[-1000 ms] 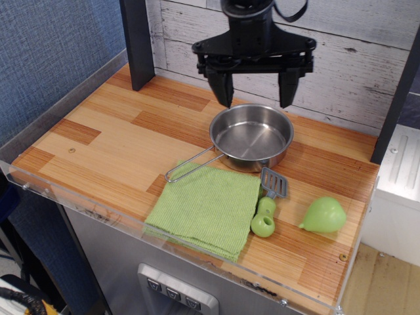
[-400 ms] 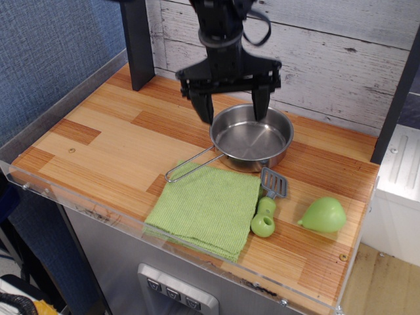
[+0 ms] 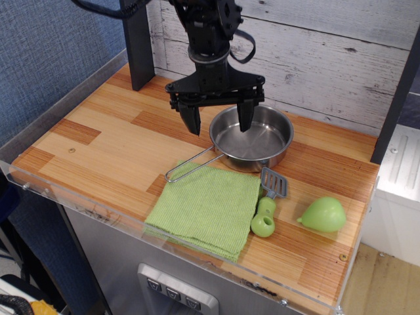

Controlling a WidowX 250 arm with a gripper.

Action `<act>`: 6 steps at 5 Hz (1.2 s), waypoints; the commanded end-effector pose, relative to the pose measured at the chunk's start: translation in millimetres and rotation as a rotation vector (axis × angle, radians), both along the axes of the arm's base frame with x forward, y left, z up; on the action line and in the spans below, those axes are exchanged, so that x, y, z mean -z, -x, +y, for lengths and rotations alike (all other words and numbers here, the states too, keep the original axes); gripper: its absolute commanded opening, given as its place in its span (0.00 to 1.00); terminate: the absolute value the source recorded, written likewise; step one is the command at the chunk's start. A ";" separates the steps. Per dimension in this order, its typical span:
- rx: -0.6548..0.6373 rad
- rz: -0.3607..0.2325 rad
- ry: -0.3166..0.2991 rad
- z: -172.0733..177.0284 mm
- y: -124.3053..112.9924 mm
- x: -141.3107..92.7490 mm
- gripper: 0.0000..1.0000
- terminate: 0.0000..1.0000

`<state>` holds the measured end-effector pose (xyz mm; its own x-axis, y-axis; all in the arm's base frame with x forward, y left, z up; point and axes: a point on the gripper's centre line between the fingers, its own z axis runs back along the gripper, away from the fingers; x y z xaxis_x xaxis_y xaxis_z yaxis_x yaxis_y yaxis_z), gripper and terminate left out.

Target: Put the pot on the left side of the cloth.

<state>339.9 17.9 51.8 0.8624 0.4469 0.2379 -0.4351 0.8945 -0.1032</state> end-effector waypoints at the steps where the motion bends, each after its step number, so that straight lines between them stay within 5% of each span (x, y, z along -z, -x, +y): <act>1: -0.033 -0.012 -0.025 19.3 3.6 5.0 1.00 0.00; 2: -0.040 0.009 -0.025 20.7 6.3 16.8 1.00 0.00; 3: -0.036 0.004 -0.031 17.6 6.1 22.1 0.00 0.00; 6: -0.023 0.012 -0.050 11.1 11.9 26.6 0.00 0.00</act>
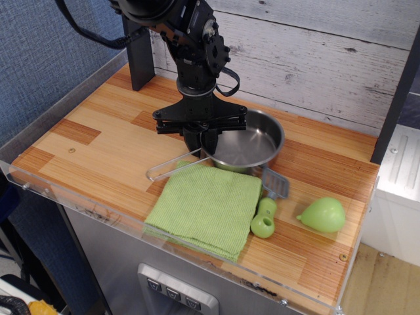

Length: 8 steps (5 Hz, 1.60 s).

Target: Put the pot on the left side of the cloth.

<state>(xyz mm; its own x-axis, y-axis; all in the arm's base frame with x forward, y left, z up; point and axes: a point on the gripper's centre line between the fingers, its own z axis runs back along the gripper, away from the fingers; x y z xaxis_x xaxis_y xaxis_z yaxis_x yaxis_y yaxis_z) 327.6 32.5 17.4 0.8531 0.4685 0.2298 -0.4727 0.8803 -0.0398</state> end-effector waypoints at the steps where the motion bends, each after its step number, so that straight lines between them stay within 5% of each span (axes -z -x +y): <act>1: 0.041 -0.024 0.016 -11.9 -1.4 -8.4 0.00 0.00; 2: 0.058 -0.050 0.044 -25.4 -8.9 -17.5 0.00 0.00; 4: 0.025 -0.145 0.089 -37.4 -16.8 -74.4 0.00 0.00; 5: -0.064 -0.187 0.104 -17.9 5.4 -94.5 0.00 0.00; 6: -0.156 -0.175 0.050 12.3 38.2 -100.7 0.00 0.00; 8: -0.371 -0.151 0.016 69.3 99.0 -89.4 0.00 0.00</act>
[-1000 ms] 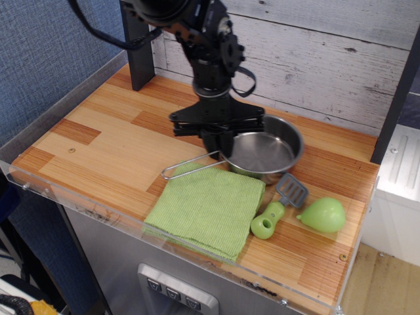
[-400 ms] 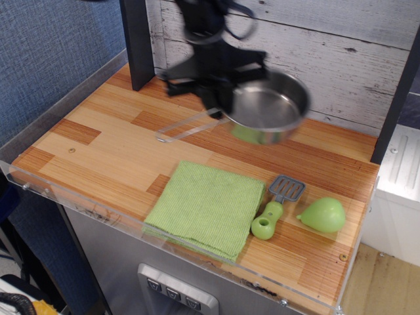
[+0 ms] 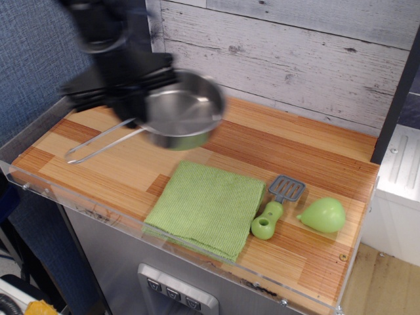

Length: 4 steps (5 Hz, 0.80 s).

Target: Put the pot on the left side of the cloth.

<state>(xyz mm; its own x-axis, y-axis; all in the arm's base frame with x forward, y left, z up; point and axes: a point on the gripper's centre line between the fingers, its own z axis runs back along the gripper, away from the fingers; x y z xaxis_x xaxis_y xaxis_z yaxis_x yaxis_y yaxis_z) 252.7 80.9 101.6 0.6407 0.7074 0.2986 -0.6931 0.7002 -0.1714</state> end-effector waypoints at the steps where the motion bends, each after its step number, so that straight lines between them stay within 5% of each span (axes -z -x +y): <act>1: -0.163 0.001 -0.054 40.9 33.8 -5.1 0.00 0.00; 4: -0.332 -0.004 -0.029 86.9 36.7 12.0 0.00 0.00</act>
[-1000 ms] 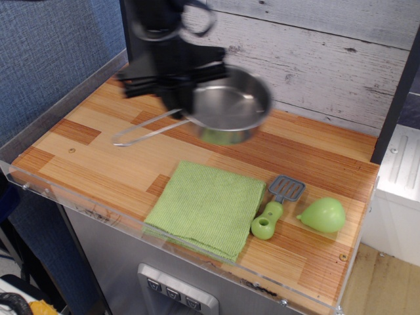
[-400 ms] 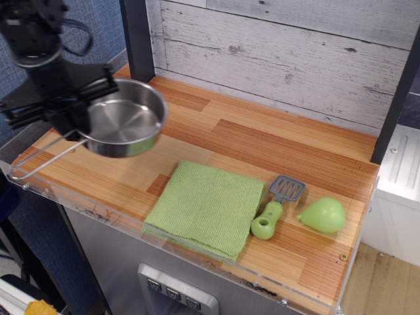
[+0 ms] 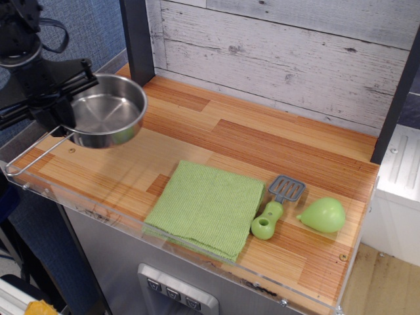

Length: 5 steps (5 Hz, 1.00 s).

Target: Put the pot on the left side of the cloth.

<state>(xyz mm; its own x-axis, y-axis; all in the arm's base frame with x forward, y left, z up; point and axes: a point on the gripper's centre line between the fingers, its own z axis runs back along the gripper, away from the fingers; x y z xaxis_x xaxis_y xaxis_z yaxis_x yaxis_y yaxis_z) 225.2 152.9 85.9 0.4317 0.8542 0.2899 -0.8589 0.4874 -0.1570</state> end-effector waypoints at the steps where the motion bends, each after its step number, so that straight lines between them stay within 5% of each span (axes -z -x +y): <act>1: -0.076 -0.004 -0.010 22.8 10.7 14.9 0.00 0.00; 5: -0.028 0.019 0.003 41.2 -11.6 56.0 0.00 0.00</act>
